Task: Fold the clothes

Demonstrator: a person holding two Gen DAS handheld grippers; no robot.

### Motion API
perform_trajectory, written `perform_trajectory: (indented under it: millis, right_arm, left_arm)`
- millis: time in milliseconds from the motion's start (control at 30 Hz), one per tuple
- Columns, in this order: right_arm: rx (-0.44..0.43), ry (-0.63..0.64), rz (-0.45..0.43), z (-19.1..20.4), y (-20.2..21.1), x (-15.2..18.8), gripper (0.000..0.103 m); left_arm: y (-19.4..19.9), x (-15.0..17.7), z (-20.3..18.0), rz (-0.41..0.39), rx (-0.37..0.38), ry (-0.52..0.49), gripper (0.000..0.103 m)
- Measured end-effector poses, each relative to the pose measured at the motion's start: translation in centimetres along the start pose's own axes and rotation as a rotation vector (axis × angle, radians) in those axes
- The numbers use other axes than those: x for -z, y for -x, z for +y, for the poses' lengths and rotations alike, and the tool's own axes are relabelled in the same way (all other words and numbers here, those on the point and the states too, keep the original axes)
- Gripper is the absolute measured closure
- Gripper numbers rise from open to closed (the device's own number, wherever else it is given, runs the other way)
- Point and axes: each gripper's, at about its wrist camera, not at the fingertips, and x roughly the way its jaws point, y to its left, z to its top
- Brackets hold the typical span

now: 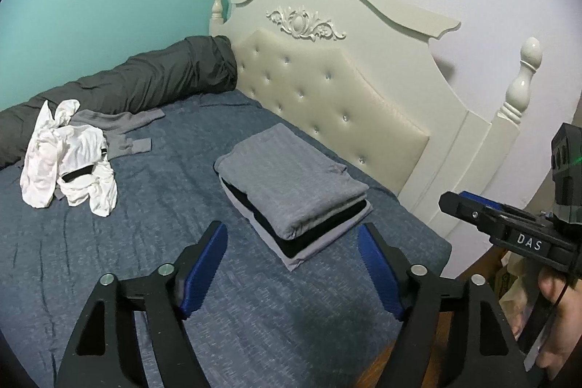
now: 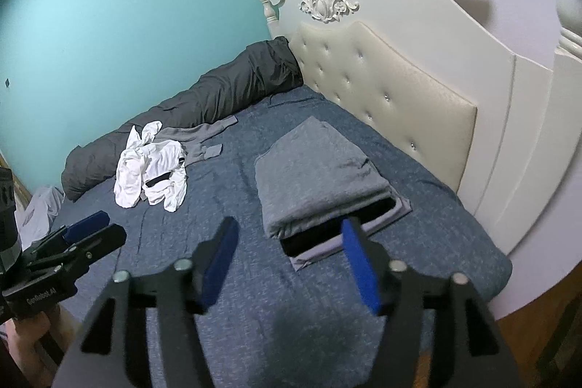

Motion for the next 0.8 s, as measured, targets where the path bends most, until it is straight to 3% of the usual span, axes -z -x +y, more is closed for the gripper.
perform_trajectory:
  millis: [367, 533, 800]
  right_arm:
    - [0.087, -0.028, -0.046, 1.3, 2.6, 1.5, 0.015]
    - [0.106, -0.027, -0.059, 2.1, 3.5, 2.6, 0.006]
    - [0.088, -0.016, -0.069, 3.5, 4.6, 4.2, 0.005]
  left_arm:
    - [3.0, 1.0, 0.5, -0.026, -0.009, -0.017, 0.001]
    - [4.1, 1.7, 1.2, -0.043, -0.024, 0.001, 0.000]
    - [5.2, 3.3, 2.2, -0.052, -0.036, 0.021, 0.000]
